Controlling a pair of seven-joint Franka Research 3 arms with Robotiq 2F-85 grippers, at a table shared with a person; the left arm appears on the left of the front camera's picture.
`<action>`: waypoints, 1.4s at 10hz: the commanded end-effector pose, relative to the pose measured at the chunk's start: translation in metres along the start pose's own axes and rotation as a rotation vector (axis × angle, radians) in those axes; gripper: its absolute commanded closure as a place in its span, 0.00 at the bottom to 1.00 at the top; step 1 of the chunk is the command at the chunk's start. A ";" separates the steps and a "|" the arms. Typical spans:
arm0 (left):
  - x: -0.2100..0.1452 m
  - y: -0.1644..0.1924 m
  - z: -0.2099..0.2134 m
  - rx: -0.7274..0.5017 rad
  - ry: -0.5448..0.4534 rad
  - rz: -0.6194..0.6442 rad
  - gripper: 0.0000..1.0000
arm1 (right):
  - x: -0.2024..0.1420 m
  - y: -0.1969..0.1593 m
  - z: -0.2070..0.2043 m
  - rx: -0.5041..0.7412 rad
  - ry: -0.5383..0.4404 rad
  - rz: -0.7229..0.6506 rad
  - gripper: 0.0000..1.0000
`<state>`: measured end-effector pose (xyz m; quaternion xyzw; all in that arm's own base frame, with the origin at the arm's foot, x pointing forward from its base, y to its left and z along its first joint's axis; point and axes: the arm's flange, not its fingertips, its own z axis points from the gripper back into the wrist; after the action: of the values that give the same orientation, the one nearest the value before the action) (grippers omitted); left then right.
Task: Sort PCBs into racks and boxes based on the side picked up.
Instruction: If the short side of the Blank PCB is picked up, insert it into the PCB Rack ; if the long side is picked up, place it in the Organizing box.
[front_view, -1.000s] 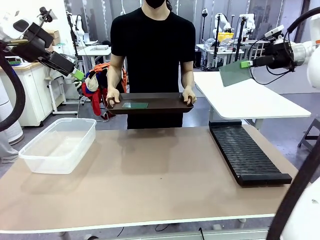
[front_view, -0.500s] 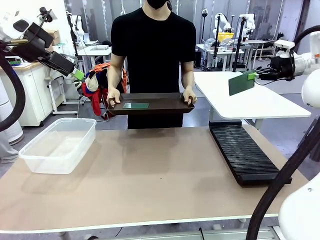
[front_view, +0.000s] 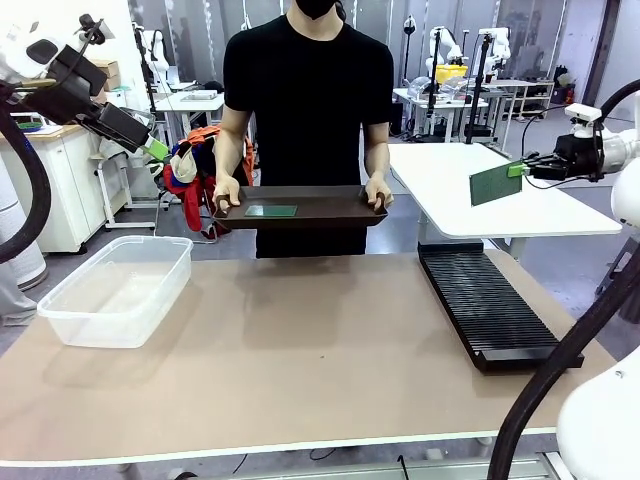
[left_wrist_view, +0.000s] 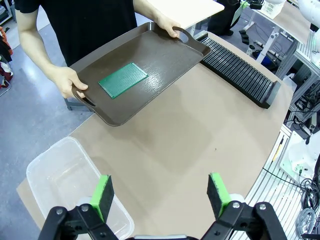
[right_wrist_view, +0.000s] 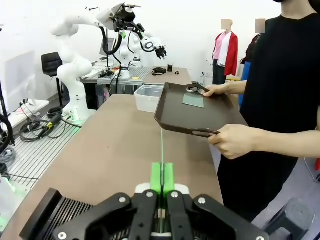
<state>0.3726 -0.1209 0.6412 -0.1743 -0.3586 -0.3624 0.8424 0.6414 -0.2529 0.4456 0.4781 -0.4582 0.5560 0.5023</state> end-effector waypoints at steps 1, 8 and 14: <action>-0.002 0.001 0.000 -0.011 0.002 0.003 0.00 | 0.013 0.001 -0.005 0.027 -0.003 0.023 0.98; -0.002 0.001 0.000 -0.011 0.002 0.003 0.00 | -0.025 0.000 -0.029 -0.033 0.160 -0.011 0.98; -0.002 0.001 0.000 -0.011 0.002 0.003 0.00 | -0.077 0.001 -0.042 0.041 0.222 -0.077 0.98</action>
<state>0.3726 -0.1209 0.6412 -0.1744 -0.3586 -0.3624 0.8424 0.6439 -0.2255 0.3726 0.4556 -0.3707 0.5829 0.5614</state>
